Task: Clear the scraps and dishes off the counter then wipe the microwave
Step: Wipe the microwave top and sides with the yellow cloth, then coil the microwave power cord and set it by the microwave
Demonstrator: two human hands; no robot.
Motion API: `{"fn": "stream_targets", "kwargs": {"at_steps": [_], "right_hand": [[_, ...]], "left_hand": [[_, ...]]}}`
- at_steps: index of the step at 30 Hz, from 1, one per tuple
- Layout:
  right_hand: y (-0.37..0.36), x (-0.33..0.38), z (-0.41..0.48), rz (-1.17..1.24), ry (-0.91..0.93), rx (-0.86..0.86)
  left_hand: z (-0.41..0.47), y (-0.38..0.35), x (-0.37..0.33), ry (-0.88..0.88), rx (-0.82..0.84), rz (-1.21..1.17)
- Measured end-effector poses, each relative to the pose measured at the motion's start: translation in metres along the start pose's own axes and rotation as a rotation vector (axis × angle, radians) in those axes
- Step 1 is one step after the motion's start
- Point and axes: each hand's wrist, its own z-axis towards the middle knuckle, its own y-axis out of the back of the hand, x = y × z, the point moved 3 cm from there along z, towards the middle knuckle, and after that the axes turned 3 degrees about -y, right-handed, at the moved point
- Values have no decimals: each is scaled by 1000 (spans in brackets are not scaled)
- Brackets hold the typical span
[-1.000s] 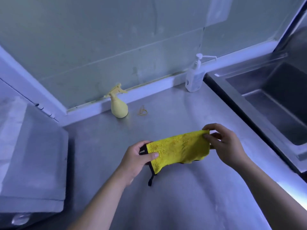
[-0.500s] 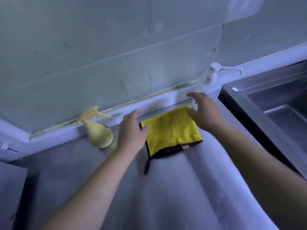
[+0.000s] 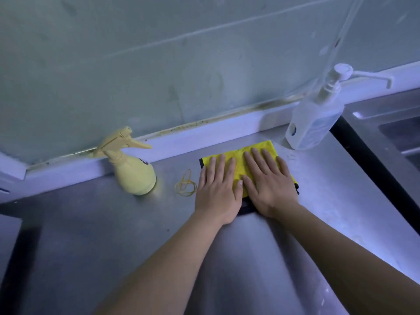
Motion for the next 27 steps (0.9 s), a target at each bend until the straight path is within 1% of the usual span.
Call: {"fn": "stream_targets", "kwargs": {"at_steps": [2, 4, 6, 8, 10, 11, 12, 14, 16, 18, 20, 23, 25, 27], "right_hand": [[2, 0, 3, -23, -23, 47], [8, 5, 3, -18, -67, 134], [17, 13, -5, -33, -128, 215], [30, 24, -23, 31, -203, 247], [44, 39, -55, 136, -259, 199], [51, 50, -74, 218, -262, 157], [59, 62, -94, 332, -241, 105], [73, 96, -141, 605, -189, 19], [81, 138, -191, 799, -167, 24], [87, 186, -238, 934, -118, 44], [92, 232, -280, 1050, -79, 79], [104, 300, -336, 1166, -18, 114], [108, 343, -365, 1185, 38, 98], [108, 383, -388, 1185, 67, 87]], "left_hand": [[5, 9, 1, -4, 126, 7], [1, 30, 4, -1, 237, 27], [-19, 57, 8, 18, 208, -1], [-64, 83, 11, -33, 108, -114], [-133, 97, 21, -79, 23, -378], [-174, 101, 31, -56, 22, -540], [-216, 102, 43, -12, 34, -681], [-300, 97, 72, 112, 40, -860], [-379, 89, 104, 278, -7, -933], [-449, 84, 136, 440, -115, -1023], [-510, 85, 163, 585, -217, -1117], [-584, 102, 201, 737, -344, -1257], [-620, 118, 231, 798, -453, -1328], [-648, 129, 269, 810, -547, -1359]]}}
